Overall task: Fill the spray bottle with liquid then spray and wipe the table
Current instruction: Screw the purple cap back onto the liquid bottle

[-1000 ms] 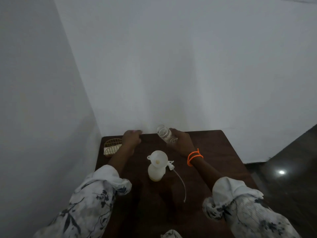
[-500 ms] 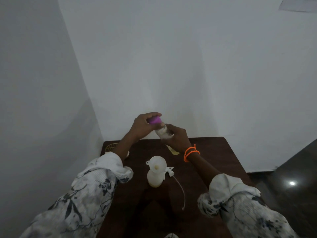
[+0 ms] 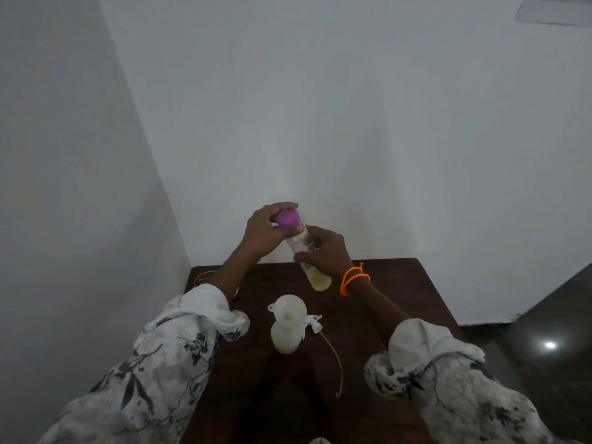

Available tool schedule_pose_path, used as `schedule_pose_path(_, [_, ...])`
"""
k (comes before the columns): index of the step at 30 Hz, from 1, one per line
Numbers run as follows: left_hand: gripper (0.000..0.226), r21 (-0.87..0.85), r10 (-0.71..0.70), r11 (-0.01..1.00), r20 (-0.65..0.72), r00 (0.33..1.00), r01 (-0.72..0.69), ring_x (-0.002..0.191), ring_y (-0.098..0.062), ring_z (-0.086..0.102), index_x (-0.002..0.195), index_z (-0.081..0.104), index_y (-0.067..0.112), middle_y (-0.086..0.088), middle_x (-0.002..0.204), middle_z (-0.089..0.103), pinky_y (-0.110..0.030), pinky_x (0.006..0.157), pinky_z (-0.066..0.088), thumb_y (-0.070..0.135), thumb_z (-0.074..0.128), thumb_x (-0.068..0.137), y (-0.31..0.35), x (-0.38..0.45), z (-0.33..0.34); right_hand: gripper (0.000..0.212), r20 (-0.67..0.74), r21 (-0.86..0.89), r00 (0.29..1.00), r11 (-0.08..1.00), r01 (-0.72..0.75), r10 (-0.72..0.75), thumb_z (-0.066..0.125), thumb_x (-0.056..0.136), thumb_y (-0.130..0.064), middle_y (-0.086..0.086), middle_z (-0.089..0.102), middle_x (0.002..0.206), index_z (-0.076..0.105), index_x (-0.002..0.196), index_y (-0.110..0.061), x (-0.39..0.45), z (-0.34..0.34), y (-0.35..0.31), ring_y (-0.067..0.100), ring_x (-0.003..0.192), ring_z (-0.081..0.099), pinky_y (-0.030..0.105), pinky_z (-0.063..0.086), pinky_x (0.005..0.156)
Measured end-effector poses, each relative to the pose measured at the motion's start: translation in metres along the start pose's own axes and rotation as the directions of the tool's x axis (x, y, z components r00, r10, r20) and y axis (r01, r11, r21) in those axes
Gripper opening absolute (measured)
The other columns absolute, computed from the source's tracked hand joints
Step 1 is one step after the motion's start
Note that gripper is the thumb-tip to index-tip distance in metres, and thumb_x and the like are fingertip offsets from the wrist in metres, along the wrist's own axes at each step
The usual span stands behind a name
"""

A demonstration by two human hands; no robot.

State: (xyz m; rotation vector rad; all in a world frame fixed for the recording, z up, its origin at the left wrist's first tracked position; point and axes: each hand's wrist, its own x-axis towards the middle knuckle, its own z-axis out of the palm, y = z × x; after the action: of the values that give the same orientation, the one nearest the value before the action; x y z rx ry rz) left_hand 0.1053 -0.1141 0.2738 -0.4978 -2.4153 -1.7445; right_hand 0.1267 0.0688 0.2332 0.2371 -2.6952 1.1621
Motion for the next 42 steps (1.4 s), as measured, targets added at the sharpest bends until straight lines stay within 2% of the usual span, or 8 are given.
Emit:
schedule_pose_path(7, [0.049,-0.038,-0.058,0.997,0.041,0.997,0.060,0.117,-0.015,0.059,0.129,0.066,0.024,0.004,0.131,0.064,-0.036,0.099,0.054,0.015,0.080,0.083,0.000,0.004,0.000,0.060,0.017,0.012,0.999,0.999,-0.044,0.044,0.090,0.059,-0.035,-0.005,0.071,0.088,0.072,0.113,-0.018,0.003,0.000,0.002,0.002,0.073,0.063,0.016,0.045,0.065])
schedule_pose_path(13, [0.054,-0.135,-0.121,0.985,-0.071,0.990,0.110,0.113,-0.017,0.063,0.128,0.065,0.021,-0.001,0.124,0.066,-0.037,0.095,0.056,0.020,0.086,0.077,-0.006,0.005,0.004,0.067,0.012,0.022,0.997,0.997,-0.074,0.074,0.089,0.058,-0.038,-0.006,0.072,0.089,0.070,0.118,-0.015,0.005,0.001,-0.001,0.000,0.074,0.063,0.013,0.043,0.064])
schedule_pose_path(18, [0.048,-0.281,-0.137,0.947,0.083,0.987,0.155,0.117,-0.018,0.064,0.128,0.065,0.016,-0.003,0.127,0.067,-0.045,0.100,0.054,0.000,0.076,0.084,-0.008,0.005,-0.001,0.065,0.036,0.010,0.994,0.995,-0.103,0.103,0.089,0.057,-0.039,-0.008,0.072,0.088,0.071,0.114,-0.016,0.007,-0.001,0.004,0.001,0.075,0.066,0.014,0.046,0.065])
schedule_pose_path(21, [0.051,-0.307,-0.155,0.935,0.093,0.983,0.177,0.119,-0.018,0.063,0.129,0.063,0.018,-0.003,0.128,0.066,-0.043,0.099,0.055,0.009,0.080,0.082,-0.009,0.005,-0.001,0.066,0.042,0.006,0.995,0.996,-0.094,0.094,0.090,0.057,-0.040,-0.008,0.072,0.088,0.071,0.114,-0.016,0.008,-0.003,0.005,-0.001,0.075,0.065,0.013,0.045,0.065])
schedule_pose_path(24, [0.055,-0.302,-0.197,0.936,-0.024,0.980,0.181,0.111,-0.021,0.065,0.123,0.064,0.016,-0.004,0.118,0.068,-0.042,0.095,0.057,0.022,0.088,0.074,-0.008,0.007,0.002,0.061,0.041,0.027,0.996,0.996,-0.082,0.080,0.091,0.058,-0.037,-0.007,0.073,0.088,0.072,0.112,-0.017,0.007,-0.004,-0.002,0.000,0.075,0.066,0.011,0.046,0.064])
schedule_pose_path(30, [0.044,-0.412,-0.218,0.889,0.002,0.976,0.200,0.115,-0.023,0.066,0.124,0.069,0.016,-0.005,0.120,0.071,-0.043,0.096,0.056,0.015,0.081,0.082,-0.005,0.008,0.005,0.033,0.012,0.099,0.997,0.992,-0.079,0.078,0.091,0.059,-0.029,-0.007,0.072,0.079,0.064,0.076,-0.038,0.005,-0.010,-0.016,0.005,0.072,0.068,0.008,0.046,0.059])
schedule_pose_path(36, [0.058,-0.345,-0.162,0.926,0.003,0.987,0.153,0.119,-0.019,0.063,0.134,0.063,0.021,-0.002,0.128,0.067,-0.038,0.097,0.055,0.023,0.083,0.079,-0.004,0.009,0.004,0.034,0.014,0.134,0.995,0.986,-0.098,0.097,0.092,0.058,-0.026,-0.008,0.071,0.076,0.063,0.071,-0.037,0.004,-0.011,-0.019,0.002,0.068,0.066,0.006,0.044,0.057])
schedule_pose_path(42, [0.058,-0.285,-0.185,0.947,-0.107,0.977,0.149,0.109,-0.019,0.067,0.120,0.070,0.021,0.001,0.117,0.072,-0.045,0.095,0.058,0.035,0.089,0.068,-0.001,0.010,0.008,0.033,0.019,0.123,0.995,0.987,-0.099,0.097,0.091,0.059,-0.029,-0.009,0.071,0.080,0.067,0.081,-0.030,0.004,-0.008,-0.018,0.002,0.072,0.067,0.014,0.049,0.062])
